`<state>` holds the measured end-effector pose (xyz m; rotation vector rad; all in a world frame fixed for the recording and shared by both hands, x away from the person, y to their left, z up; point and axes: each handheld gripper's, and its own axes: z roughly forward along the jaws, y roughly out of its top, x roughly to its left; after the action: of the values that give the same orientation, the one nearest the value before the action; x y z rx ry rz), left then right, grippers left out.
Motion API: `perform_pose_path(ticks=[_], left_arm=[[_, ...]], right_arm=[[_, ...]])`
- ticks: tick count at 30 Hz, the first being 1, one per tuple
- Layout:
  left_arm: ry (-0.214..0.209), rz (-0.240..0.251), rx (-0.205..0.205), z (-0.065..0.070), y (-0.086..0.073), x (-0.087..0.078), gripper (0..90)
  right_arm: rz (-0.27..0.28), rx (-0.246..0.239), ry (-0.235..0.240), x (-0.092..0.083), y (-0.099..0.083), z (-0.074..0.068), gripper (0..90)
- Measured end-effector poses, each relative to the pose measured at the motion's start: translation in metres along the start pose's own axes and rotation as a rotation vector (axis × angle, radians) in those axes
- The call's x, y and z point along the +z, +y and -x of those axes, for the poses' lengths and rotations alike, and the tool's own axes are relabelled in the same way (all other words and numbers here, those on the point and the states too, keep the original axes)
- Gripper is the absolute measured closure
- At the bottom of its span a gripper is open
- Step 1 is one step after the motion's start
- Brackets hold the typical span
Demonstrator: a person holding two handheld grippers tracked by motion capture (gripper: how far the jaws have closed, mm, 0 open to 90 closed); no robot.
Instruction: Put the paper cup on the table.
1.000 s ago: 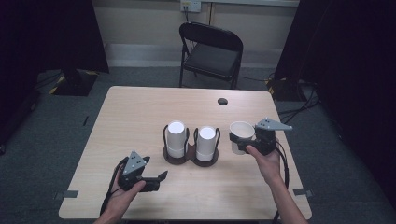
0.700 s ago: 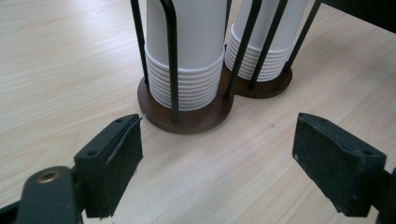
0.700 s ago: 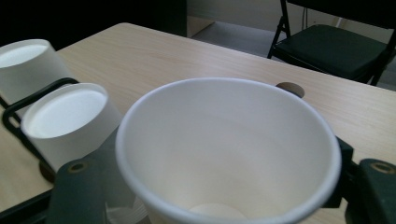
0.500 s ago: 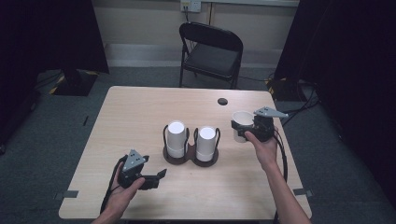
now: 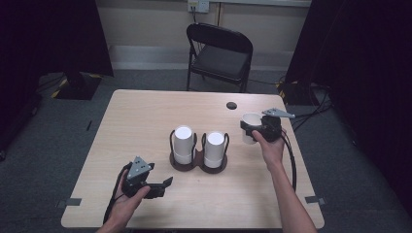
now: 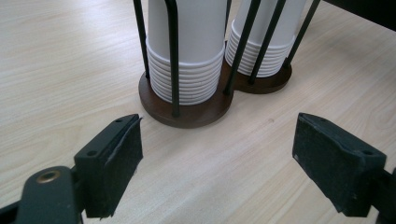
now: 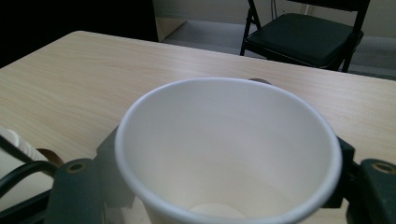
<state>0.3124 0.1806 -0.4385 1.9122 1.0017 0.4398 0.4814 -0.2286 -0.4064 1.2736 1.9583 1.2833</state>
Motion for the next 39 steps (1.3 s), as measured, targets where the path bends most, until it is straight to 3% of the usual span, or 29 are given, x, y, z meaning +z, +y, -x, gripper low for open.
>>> perform_pose_path(ticks=[5, 11, 13, 25, 30, 32, 37, 39], left_arm=[[-0.012, -0.007, -0.001, 0.001, -0.001, 0.001, 16.4], [-0.001, -0.007, 0.005, 0.0, -0.001, 0.001, 16.5], [-0.006, -0.007, -0.007, 0.0, -0.002, 0.001, 16.6], [-0.025, -0.039, 0.011, 0.001, -0.003, 0.005, 17.0], [-0.02, -0.033, 0.019, 0.001, -0.002, 0.004, 17.0], [-0.004, -0.031, 0.004, 0.001, -0.003, 0.004, 17.0], [-0.01, -0.035, -0.008, -0.001, -0.003, 0.005, 17.1], [-0.01, -0.034, 0.007, 0.0, -0.002, 0.005, 17.1]], right_arm=[[-0.003, 0.004, -0.026, 0.012, -0.006, 0.004, 26.7], [-0.021, 0.024, -0.025, 0.025, -0.012, 0.007, 26.5], [-0.025, 0.021, -0.028, 0.028, -0.014, 0.007, 26.4], [-0.06, -0.012, -0.057, 0.047, -0.03, 0.003, 26.3], [-0.047, -0.009, -0.073, 0.046, -0.038, 0.004, 25.9], [-0.043, -0.02, -0.077, 0.044, -0.041, 0.002, 25.7], [-0.036, -0.034, -0.076, 0.037, -0.047, 0.002, 25.4], [-0.049, -0.044, -0.083, 0.034, -0.048, 0.0, 25.3]])
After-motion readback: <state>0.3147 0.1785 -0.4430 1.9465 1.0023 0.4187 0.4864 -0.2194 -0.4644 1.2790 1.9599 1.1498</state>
